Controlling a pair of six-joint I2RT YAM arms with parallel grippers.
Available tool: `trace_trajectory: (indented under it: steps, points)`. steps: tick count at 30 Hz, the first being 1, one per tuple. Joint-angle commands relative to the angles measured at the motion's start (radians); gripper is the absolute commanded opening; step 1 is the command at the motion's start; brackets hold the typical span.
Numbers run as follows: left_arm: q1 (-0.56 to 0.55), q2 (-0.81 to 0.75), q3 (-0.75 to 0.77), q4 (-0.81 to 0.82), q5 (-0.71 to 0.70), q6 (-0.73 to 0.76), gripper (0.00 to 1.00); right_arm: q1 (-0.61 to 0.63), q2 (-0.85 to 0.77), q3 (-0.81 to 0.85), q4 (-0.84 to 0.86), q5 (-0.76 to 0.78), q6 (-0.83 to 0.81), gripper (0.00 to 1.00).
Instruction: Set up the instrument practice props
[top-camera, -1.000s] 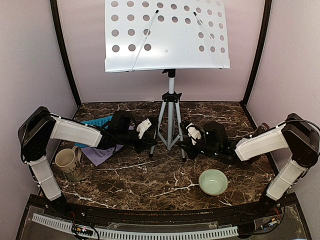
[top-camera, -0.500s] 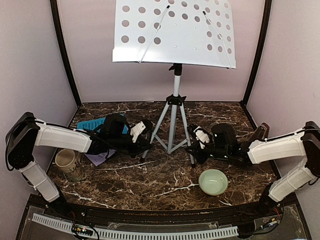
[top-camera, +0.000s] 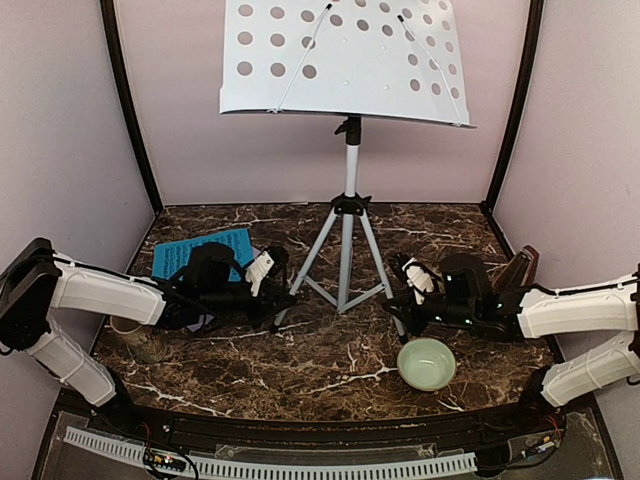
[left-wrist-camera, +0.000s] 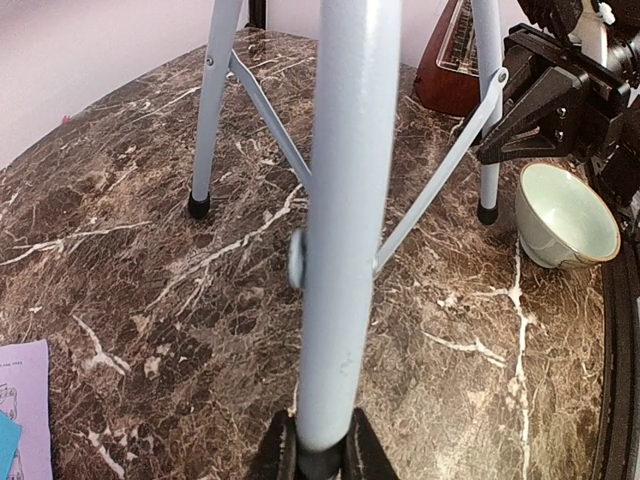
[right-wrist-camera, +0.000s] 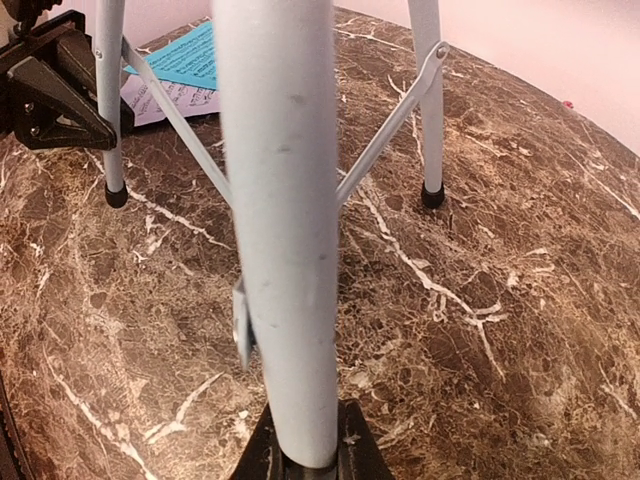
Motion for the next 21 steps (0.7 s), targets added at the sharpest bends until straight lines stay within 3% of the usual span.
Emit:
trace_trajectory:
  steps: [1, 12, 21]
  points:
    - [0.050, 0.027, -0.061, -0.084, -0.169, -0.124, 0.00, -0.042, -0.016, -0.073, -0.012, 0.169, 0.171, 0.00]
    - [0.059, 0.267, 0.120, -0.019, -0.232, -0.075, 0.00, -0.046, 0.106, -0.013, 0.119, 0.318, 0.067, 0.00]
    - [0.163, 0.454, 0.391, -0.079, -0.154, -0.062, 0.00, -0.152, 0.287, 0.149, 0.188, 0.258, -0.006, 0.00]
